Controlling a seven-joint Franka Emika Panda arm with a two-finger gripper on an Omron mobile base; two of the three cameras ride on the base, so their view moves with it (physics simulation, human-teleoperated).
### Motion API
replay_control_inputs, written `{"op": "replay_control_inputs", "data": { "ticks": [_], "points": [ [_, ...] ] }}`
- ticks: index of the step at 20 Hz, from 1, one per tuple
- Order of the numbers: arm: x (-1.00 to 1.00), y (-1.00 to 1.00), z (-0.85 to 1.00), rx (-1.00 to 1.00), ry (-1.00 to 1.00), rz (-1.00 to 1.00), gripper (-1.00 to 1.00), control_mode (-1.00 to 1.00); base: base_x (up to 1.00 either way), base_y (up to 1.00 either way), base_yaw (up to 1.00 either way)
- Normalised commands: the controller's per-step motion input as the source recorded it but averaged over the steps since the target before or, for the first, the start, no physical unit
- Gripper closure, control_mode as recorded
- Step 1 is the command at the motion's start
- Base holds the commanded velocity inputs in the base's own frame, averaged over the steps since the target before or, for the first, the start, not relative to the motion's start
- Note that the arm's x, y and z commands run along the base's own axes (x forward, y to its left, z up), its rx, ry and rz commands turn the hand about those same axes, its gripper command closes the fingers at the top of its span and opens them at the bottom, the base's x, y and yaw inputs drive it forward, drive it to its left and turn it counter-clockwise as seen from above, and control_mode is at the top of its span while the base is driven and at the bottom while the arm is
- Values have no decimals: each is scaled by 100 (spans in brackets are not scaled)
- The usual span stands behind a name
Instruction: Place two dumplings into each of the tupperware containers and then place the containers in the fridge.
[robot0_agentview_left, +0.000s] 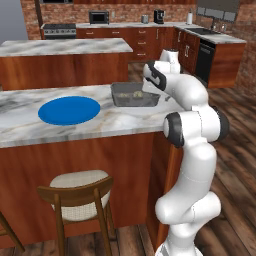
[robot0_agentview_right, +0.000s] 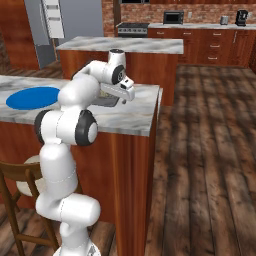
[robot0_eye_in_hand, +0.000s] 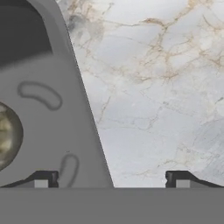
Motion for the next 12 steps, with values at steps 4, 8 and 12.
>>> {"op": "replay_control_inputs", "data": {
  "ticks": [4,8,12],
  "points": [
    [0,0,0,0,0,0,100,-100,0,0,0],
    [0,0,0,0,0,0,100,-100,0,0,0],
    [0,0,1,0,0,-1,100,-100,0,0,0]
  ]
}}
